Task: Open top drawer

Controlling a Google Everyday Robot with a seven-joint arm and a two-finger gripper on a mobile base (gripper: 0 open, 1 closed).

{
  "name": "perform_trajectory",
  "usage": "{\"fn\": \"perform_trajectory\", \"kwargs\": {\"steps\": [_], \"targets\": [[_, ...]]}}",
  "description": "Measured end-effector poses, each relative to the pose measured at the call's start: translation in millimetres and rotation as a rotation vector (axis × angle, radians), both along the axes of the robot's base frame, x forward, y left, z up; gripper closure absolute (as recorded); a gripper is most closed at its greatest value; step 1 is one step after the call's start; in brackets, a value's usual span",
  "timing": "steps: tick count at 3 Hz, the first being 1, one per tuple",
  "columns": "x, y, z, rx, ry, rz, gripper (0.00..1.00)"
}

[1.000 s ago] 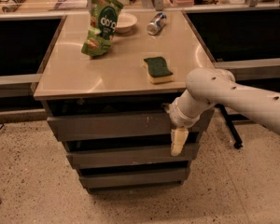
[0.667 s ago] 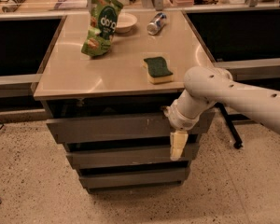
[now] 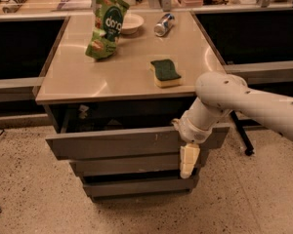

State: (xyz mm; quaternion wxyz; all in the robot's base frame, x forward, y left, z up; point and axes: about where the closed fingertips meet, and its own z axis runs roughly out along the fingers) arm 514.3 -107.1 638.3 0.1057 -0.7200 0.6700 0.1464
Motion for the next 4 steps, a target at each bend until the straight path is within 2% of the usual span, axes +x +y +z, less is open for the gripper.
{"fn": "perform_trajectory", "kwargs": {"steps": [1, 2, 3, 4], "targets": [[0.0, 0.0, 3.6, 0.000, 0.000, 0.000, 0.00], [-13.6, 3.4, 4.5, -0.005, 0.038, -0.002, 0.00], [-41.6, 14.4, 15.5, -0.035, 0.112, 0.008, 0.00], [-40.7, 14.8, 15.7, -0.036, 0.114, 0.008, 0.00]]}}
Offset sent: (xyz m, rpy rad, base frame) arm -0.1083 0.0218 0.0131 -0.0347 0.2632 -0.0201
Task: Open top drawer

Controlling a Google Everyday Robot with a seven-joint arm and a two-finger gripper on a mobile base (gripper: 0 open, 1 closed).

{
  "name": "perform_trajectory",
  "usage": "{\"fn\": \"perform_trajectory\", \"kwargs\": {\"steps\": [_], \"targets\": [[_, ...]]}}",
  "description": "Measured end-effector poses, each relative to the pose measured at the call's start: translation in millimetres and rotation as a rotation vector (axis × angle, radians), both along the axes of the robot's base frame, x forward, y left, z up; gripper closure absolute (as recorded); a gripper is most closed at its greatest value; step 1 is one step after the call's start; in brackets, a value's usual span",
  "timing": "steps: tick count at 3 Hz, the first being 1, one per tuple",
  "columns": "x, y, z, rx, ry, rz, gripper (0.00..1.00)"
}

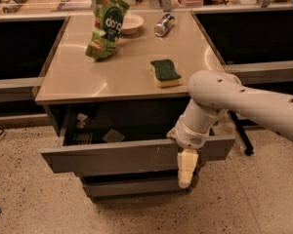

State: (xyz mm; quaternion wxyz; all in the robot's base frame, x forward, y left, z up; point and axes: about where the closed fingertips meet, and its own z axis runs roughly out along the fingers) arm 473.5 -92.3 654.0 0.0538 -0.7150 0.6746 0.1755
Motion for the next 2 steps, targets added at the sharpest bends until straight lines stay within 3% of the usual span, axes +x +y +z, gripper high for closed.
{"fn": "perform_trajectory", "kwargs": {"steps": [1, 2], "targets": [[-20.7, 5.0, 10.5, -0.054, 0.073, 0.020, 0.00], [-29.6, 2.0, 10.8, -0.071, 0.108, 0.030, 0.00]]}}
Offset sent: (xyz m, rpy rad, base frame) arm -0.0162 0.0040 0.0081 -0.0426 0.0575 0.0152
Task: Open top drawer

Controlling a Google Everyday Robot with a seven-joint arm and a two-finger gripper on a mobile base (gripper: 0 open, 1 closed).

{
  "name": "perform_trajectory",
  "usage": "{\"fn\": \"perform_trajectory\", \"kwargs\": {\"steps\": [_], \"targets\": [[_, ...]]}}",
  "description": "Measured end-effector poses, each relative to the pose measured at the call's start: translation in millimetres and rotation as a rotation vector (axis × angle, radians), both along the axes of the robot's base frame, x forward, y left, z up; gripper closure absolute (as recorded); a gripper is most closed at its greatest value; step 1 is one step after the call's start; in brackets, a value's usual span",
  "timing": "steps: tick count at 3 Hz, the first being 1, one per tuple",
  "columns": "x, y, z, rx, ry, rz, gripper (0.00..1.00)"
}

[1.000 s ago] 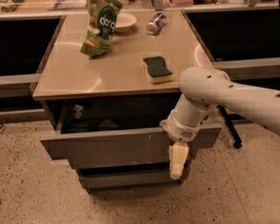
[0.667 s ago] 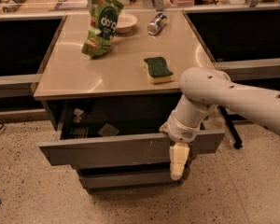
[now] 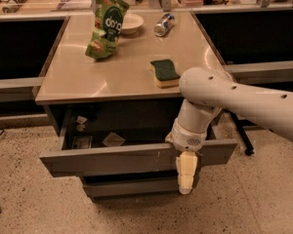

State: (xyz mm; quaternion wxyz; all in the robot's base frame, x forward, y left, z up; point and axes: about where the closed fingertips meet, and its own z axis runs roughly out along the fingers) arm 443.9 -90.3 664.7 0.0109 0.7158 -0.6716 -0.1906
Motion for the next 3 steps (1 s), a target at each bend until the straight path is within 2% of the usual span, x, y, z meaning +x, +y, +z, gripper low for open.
{"fn": "perform_trajectory", "kwargs": {"steps": [2, 3], "targets": [[1.8, 0.0, 0.9, -0.003, -0.015, -0.001, 0.00], [17.7, -2.8, 15.6, -0.001, -0.152, 0.008, 0.00]]}}
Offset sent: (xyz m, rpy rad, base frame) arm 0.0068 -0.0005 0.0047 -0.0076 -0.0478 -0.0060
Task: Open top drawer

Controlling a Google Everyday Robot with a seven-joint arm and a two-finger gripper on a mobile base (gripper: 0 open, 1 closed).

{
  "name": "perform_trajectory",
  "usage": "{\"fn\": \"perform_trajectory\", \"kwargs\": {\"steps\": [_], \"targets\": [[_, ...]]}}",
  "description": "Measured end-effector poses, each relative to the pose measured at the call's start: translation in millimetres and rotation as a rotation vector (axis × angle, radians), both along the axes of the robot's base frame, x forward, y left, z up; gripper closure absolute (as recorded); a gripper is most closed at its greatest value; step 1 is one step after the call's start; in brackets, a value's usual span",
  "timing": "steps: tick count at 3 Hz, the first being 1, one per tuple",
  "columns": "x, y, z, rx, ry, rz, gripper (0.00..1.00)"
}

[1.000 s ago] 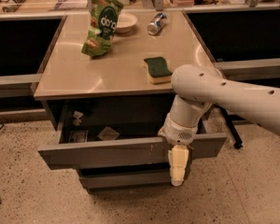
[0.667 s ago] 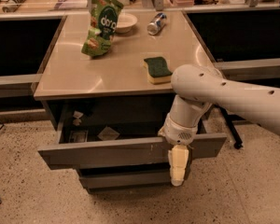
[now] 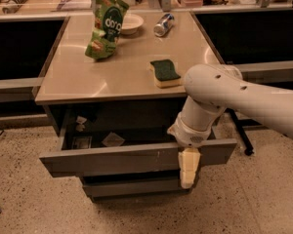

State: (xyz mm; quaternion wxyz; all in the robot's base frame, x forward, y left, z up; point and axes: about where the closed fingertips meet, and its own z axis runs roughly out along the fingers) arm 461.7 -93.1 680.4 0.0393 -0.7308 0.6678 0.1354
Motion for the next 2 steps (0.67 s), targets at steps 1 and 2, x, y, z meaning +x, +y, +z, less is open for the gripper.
{"fn": "perform_trajectory", "kwargs": {"steps": [1, 2], "targets": [[26.2, -2.7, 31.7, 0.005, -0.219, 0.015, 0.00], [43.4, -7.3, 77.4, 0.024, -0.433, 0.028, 0.00]]}}
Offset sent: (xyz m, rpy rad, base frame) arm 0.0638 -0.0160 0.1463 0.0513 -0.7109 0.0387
